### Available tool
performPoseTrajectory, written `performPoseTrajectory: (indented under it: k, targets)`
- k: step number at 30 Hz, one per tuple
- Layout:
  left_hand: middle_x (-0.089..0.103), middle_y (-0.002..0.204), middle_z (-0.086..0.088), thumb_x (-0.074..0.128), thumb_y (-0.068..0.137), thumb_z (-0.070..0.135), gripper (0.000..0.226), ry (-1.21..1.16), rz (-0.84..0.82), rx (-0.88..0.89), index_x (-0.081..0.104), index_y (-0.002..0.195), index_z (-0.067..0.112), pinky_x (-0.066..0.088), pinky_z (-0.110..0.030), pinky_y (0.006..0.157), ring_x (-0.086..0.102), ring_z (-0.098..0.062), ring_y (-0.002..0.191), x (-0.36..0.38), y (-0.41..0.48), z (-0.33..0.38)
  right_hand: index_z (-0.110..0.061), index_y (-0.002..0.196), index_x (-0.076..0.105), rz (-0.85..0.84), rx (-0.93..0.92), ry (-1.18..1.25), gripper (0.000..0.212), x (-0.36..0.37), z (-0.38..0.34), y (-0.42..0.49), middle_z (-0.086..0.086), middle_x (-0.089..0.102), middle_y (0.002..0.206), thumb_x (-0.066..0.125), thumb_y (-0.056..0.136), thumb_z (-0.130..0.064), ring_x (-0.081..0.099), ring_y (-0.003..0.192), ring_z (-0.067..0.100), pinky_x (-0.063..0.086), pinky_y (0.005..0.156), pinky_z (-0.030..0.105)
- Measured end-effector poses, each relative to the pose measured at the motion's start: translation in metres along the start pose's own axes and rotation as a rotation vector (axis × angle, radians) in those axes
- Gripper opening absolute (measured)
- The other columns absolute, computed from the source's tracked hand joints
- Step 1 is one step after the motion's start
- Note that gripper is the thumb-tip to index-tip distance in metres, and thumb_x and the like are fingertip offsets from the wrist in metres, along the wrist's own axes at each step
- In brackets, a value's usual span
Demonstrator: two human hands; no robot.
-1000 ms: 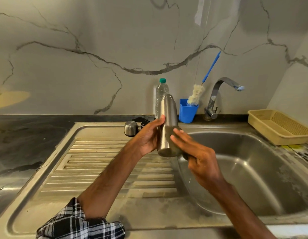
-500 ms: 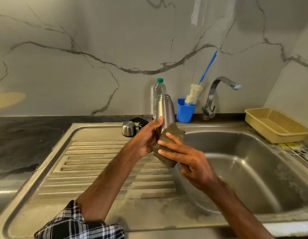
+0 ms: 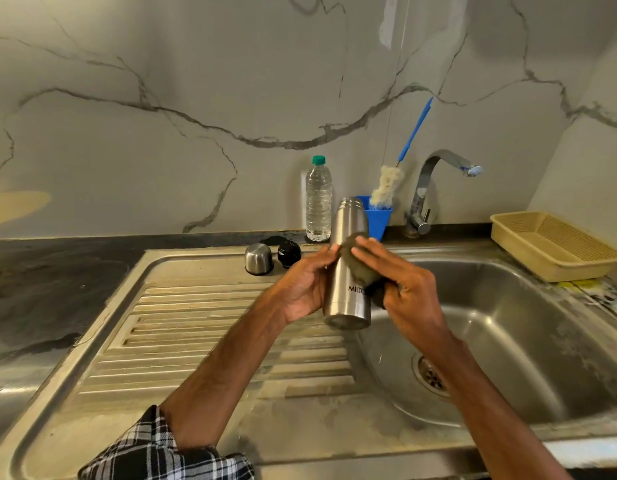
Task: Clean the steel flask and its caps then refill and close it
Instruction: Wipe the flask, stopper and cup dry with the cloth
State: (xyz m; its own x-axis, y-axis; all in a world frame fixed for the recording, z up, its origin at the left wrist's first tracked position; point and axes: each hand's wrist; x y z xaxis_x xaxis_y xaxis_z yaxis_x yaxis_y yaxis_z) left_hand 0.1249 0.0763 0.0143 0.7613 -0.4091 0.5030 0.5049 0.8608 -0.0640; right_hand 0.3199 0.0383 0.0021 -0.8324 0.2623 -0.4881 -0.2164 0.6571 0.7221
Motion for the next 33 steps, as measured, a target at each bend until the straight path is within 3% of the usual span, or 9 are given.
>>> performPoseTrajectory:
  k: [3, 5, 8, 10, 14, 19, 24, 30, 33]
  targets:
    - [0.07, 0.115, -0.011, 0.056, 0.101, 0.027, 0.051, 0.02, -0.021, 0.003, 0.047, 0.146, 0.005, 0.059, -0.037, 0.084, 0.07, -0.024, 0.1, 0.005, 0.002, -0.006, -0.014, 0.136, 0.059, 0.085, 0.11, 0.001, 0.07, -0.002, 0.004, 0.002, -0.002, 0.051, 0.148, 0.051, 0.08, 0.027, 0.046, 0.139, 0.015, 0.043, 0.112, 0.034]
    - [0.069, 0.117, -0.012, 0.052, 0.104, 0.025, 0.046, -0.011, -0.012, 0.011, 0.048, 0.146, 0.006, 0.059, -0.038, 0.085, 0.069, -0.024, 0.102, 0.002, 0.004, -0.006, -0.012, 0.133, 0.062, 0.0, -0.015, -0.003, 0.066, 0.001, -0.001, -0.005, 0.002, 0.053, 0.146, 0.055, 0.08, 0.027, 0.042, 0.143, 0.019, 0.042, 0.113, 0.043]
    - [0.069, 0.118, -0.013, 0.048, 0.107, 0.028, 0.043, -0.055, -0.024, -0.006, 0.05, 0.144, 0.007, 0.057, -0.041, 0.09, 0.068, -0.024, 0.104, 0.0, 0.003, -0.006, -0.006, 0.126, 0.067, -0.092, -0.172, 0.03, 0.054, 0.001, -0.006, -0.008, 0.007, 0.059, 0.14, 0.06, 0.081, 0.024, 0.043, 0.142, 0.024, 0.036, 0.117, 0.042]
    - [0.071, 0.114, -0.012, 0.051, 0.104, 0.023, 0.04, -0.014, -0.046, 0.0, 0.052, 0.14, 0.007, 0.058, -0.039, 0.088, 0.069, -0.023, 0.102, 0.002, 0.002, -0.007, -0.008, 0.128, 0.066, 0.002, -0.105, 0.029, 0.057, 0.0, 0.002, 0.0, 0.004, 0.058, 0.141, 0.059, 0.082, 0.024, 0.045, 0.141, 0.018, 0.038, 0.116, 0.042]
    - [0.063, 0.129, -0.019, 0.054, 0.103, 0.027, 0.047, 0.073, -0.082, -0.032, 0.05, 0.144, 0.005, 0.055, -0.043, 0.1, 0.061, -0.034, 0.117, 0.006, 0.001, -0.013, -0.017, 0.137, 0.057, 0.197, 0.168, -0.026, 0.067, -0.004, 0.014, 0.007, -0.004, 0.05, 0.148, 0.051, 0.083, 0.022, 0.042, 0.133, -0.011, 0.04, 0.112, 0.029]
    - [0.07, 0.114, -0.009, 0.054, 0.101, 0.02, 0.046, 0.03, -0.104, -0.016, 0.049, 0.145, 0.01, 0.058, -0.035, 0.086, 0.068, -0.022, 0.1, 0.009, 0.0, -0.013, -0.005, 0.126, 0.067, 0.033, -0.107, -0.006, 0.049, -0.006, 0.008, -0.003, 0.007, 0.06, 0.14, 0.051, 0.083, 0.015, 0.045, 0.141, 0.021, 0.037, 0.117, 0.04]
    - [0.065, 0.121, -0.01, 0.056, 0.101, 0.03, 0.049, 0.154, -0.166, -0.103, 0.049, 0.145, 0.01, 0.054, -0.039, 0.097, 0.064, -0.025, 0.109, 0.017, 0.0, -0.02, -0.021, 0.14, 0.056, 0.255, 0.18, -0.071, 0.067, -0.019, 0.027, 0.009, -0.008, 0.048, 0.15, 0.051, 0.086, 0.018, 0.04, 0.139, -0.003, 0.041, 0.114, 0.039]
    - [0.064, 0.122, -0.01, 0.058, 0.101, 0.026, 0.051, 0.127, -0.145, -0.087, 0.046, 0.146, 0.006, 0.054, -0.036, 0.097, 0.063, -0.022, 0.107, 0.017, 0.002, -0.021, -0.008, 0.125, 0.068, 0.042, -0.064, -0.06, 0.061, -0.016, 0.015, 0.0, 0.002, 0.061, 0.139, 0.051, 0.078, 0.026, 0.042, 0.143, 0.018, 0.034, 0.119, 0.04]
    - [0.067, 0.117, -0.007, 0.055, 0.103, 0.024, 0.045, 0.173, -0.174, -0.121, 0.049, 0.145, 0.008, 0.057, -0.033, 0.092, 0.066, -0.019, 0.104, 0.018, -0.001, -0.02, -0.017, 0.132, 0.063, 0.147, 0.064, -0.111, 0.068, -0.024, 0.026, 0.008, -0.005, 0.057, 0.142, 0.049, 0.08, 0.025, 0.041, 0.142, 0.007, 0.033, 0.119, 0.035]
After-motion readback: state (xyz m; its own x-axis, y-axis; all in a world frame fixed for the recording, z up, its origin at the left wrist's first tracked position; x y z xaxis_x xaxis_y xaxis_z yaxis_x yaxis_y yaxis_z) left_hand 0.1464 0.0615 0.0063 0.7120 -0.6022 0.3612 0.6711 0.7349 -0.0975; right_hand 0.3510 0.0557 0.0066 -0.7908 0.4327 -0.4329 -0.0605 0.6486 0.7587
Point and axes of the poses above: each hand's wrist, its own y-axis towards the middle knuckle, its own x-axis out of the palm, z = x × y
